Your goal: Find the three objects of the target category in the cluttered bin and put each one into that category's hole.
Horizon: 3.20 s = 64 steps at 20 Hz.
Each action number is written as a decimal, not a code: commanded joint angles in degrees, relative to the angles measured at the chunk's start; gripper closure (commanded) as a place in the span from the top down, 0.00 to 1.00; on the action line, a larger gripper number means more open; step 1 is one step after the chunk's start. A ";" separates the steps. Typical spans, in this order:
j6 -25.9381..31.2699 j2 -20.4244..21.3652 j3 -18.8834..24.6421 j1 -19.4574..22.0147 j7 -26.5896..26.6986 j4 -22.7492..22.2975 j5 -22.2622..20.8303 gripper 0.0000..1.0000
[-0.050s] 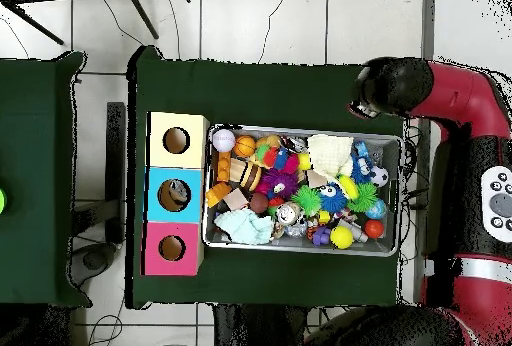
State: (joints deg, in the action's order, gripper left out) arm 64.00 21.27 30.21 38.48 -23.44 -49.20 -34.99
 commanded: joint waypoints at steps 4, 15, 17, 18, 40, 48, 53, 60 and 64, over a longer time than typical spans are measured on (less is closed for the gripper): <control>12.26 1.27 -0.09 -0.10 18.70 2.36 -4.02 0.00; 6.29 4.16 0.12 1.77 11.47 -8.61 -0.67 0.00; 5.24 3.55 0.43 2.04 11.30 -8.84 -0.56 0.00; 5.11 3.38 0.50 2.08 11.37 -8.79 -0.57 0.00; 0.00 -1.63 2.34 4.60 13.24 -8.32 -1.80 0.00; -2.02 -2.15 2.00 4.96 10.56 -9.11 -1.20 0.00; -2.30 -2.25 1.85 5.19 10.56 -9.61 -1.03 0.00; -2.68 -1.47 1.40 5.37 9.86 -11.15 -1.15 0.00; -2.83 -0.91 1.26 5.58 9.43 -11.87 -1.24 0.00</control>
State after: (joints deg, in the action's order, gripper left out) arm 63.97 20.33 30.23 43.50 -22.60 -54.24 -35.24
